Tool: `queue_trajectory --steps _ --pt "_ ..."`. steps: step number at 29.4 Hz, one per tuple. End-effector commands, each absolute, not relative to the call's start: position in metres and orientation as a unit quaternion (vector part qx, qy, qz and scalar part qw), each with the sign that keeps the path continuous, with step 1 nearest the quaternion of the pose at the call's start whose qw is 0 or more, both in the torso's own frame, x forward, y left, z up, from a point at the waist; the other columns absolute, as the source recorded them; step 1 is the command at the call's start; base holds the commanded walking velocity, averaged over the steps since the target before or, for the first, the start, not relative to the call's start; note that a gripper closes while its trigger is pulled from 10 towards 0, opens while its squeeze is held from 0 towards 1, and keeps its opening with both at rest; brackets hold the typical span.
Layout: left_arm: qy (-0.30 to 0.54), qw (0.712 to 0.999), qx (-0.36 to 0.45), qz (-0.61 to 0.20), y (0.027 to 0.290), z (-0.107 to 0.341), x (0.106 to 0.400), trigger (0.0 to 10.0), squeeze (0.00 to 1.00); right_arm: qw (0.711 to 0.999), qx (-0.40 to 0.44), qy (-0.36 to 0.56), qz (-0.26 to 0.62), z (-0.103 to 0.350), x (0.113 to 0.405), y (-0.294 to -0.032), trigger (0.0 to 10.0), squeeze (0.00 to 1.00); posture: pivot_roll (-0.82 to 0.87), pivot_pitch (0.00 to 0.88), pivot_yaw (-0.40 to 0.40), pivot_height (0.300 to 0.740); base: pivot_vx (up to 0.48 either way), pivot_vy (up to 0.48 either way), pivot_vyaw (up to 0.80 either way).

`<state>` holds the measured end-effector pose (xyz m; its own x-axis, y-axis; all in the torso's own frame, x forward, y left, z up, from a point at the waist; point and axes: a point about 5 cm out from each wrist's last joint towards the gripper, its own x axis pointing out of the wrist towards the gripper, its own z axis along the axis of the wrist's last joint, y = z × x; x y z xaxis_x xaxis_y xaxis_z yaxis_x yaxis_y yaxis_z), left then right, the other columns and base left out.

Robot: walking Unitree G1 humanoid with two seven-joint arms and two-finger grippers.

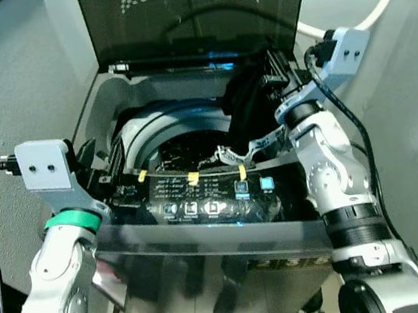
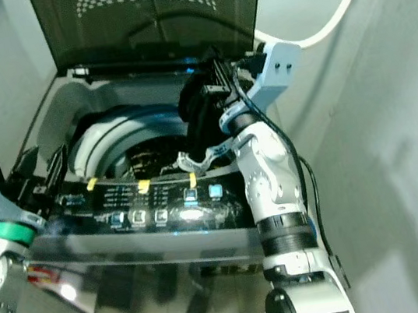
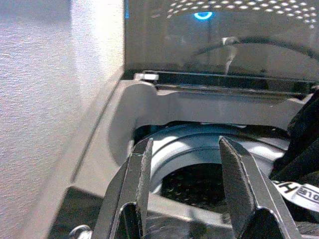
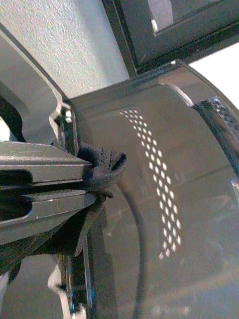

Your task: Clothes washing

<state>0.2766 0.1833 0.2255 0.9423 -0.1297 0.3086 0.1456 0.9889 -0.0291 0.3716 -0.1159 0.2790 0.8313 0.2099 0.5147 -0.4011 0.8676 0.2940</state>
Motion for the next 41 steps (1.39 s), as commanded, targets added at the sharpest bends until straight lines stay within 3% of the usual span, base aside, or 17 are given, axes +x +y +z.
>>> queue_trajectory --steps 1,10,17,24,30,32,37,39,41 --pt "-0.155 0.985 -0.028 -0.067 0.183 0.225 0.275 10.0 0.00 0.935 0.196 -0.241 0.170 0.283 0.373 -0.113 10.0 0.00 0.16 0.042 0.022 0.740 0.000 0.000 0.00" --pt "-0.154 0.986 -0.030 -0.060 0.185 0.224 0.271 10.0 0.00 0.929 0.193 -0.258 0.180 0.302 0.380 -0.107 10.0 0.00 0.17 0.053 -0.010 0.740 0.000 0.000 0.00" --pt "-0.153 0.985 -0.037 -0.065 0.184 0.224 0.269 10.0 0.00 0.930 0.198 -0.254 0.176 0.299 0.379 -0.108 10.0 0.00 0.16 0.055 -0.005 0.740 0.000 0.350 -0.75" --pt "-0.155 0.985 -0.033 -0.067 0.183 0.224 0.269 10.0 0.00 0.930 0.192 -0.256 0.179 0.299 0.378 -0.108 10.0 0.00 0.16 0.055 -0.005 0.740 0.000 0.000 -0.46" --pt "-0.157 0.985 -0.032 -0.064 0.183 0.225 0.268 10.0 0.00 0.919 0.171 -0.262 0.239 0.315 0.378 -0.091 10.0 0.00 0.16 0.055 -0.005 0.740 0.000 0.000 0.00" --pt "-0.159 0.985 -0.028 -0.063 0.183 0.225 0.268 10.0 0.00 0.909 0.144 -0.273 0.281 0.338 0.378 -0.078 10.0 0.00 0.16 0.055 -0.001 0.740 0.000 0.000 0.00" --pt "-0.159 0.985 -0.025 -0.065 0.183 0.226 0.269 10.0 0.00 0.891 0.131 -0.319 0.294 0.378 0.378 -0.077 10.0 0.00 0.16 0.055 -0.001 0.740 0.000 0.000 0.00" --pt "-0.159 0.985 -0.016 -0.072 0.181 0.226 0.268 10.0 0.00 0.852 0.200 -0.412 0.254 0.449 0.369 -0.104 10.0 0.00 0.16 0.055 -0.003 0.740 0.000 0.000 0.00" --pt "-0.159 0.985 -0.016 -0.072 0.181 0.226 0.268 10.0 0.00 0.852 0.200 -0.412 0.254 0.449 0.369 -0.104 10.0 0.00 0.16 0.055 -0.003 0.740 0.000 0.000 0.00"
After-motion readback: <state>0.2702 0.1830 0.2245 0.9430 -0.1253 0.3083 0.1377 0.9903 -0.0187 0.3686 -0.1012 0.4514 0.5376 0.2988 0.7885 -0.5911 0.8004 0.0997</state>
